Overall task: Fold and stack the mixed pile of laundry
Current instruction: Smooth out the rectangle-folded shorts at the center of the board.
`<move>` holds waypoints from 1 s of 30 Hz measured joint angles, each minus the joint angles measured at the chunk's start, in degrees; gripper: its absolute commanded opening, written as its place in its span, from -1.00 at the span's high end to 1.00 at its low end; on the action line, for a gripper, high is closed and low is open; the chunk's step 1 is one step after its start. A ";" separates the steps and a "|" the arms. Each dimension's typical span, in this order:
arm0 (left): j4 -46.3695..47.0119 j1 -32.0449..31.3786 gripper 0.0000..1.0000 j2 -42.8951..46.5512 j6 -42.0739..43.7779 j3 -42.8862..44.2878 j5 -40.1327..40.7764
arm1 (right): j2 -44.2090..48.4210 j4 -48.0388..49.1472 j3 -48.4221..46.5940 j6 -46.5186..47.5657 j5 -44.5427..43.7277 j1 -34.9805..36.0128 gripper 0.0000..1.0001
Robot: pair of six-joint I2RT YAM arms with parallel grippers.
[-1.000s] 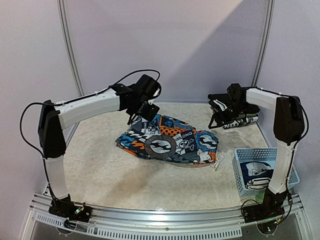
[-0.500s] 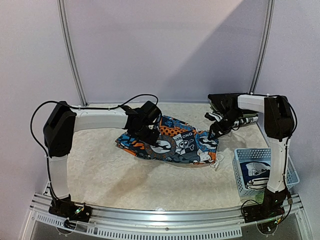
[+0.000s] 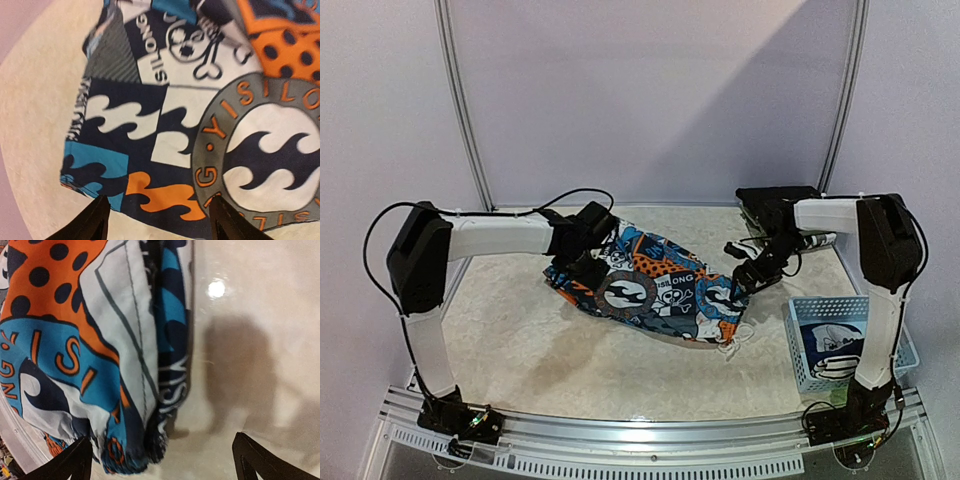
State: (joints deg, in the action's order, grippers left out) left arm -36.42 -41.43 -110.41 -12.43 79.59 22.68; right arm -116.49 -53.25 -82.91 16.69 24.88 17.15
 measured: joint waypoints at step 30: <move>-0.02 8.87 -0.36 -7.26 0.48 3.21 -10.54 | -21.05 15.85 -29.51 -19.30 20.96 11.39 -0.23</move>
State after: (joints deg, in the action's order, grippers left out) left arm -36.45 -32.56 -117.67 -11.94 82.81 12.14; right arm -137.53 -37.41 -112.42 -2.61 45.84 28.53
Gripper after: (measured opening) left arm 0.685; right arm 0.607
